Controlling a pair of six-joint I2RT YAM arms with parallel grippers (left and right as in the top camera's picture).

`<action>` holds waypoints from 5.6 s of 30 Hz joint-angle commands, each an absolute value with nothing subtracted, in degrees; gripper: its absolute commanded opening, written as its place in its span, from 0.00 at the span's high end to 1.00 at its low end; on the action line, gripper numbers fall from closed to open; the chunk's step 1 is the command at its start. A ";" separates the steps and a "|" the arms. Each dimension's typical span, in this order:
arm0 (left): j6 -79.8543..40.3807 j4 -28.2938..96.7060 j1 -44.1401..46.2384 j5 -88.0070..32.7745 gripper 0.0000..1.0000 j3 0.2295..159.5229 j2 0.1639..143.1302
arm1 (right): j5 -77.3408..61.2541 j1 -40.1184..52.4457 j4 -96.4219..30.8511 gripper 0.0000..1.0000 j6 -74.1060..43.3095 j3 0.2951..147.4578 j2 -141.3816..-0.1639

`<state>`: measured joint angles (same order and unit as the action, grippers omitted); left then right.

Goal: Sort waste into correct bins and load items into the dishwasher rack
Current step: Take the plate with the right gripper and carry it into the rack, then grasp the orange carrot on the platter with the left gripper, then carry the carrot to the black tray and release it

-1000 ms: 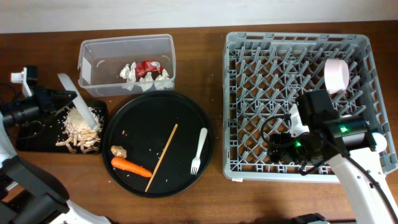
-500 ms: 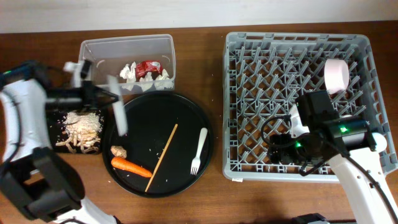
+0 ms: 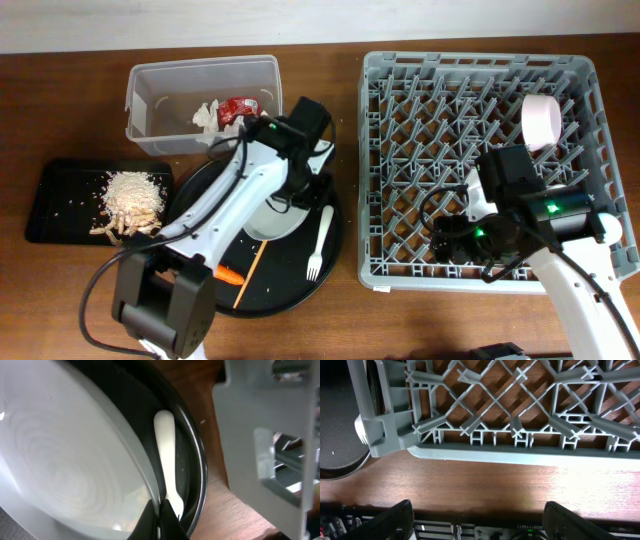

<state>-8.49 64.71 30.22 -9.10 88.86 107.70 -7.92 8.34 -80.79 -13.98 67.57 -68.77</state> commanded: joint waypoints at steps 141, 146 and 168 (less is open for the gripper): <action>-36.86 61.95 -2.13 -7.79 0.01 52.23 86.24 | -10.26 -2.96 -90.72 0.32 -3.20 93.14 -75.57; -36.91 49.17 -2.13 -10.24 0.01 44.12 86.24 | -10.28 -2.96 -91.02 0.32 -3.20 93.14 -75.57; -24.88 58.94 -2.22 4.45 0.99 60.10 80.09 | -10.24 -2.96 -91.57 0.32 -3.18 93.14 -75.57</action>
<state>-28.67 55.57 -2.20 -3.68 54.13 83.90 -9.80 -3.31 -91.55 -3.84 93.30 -76.16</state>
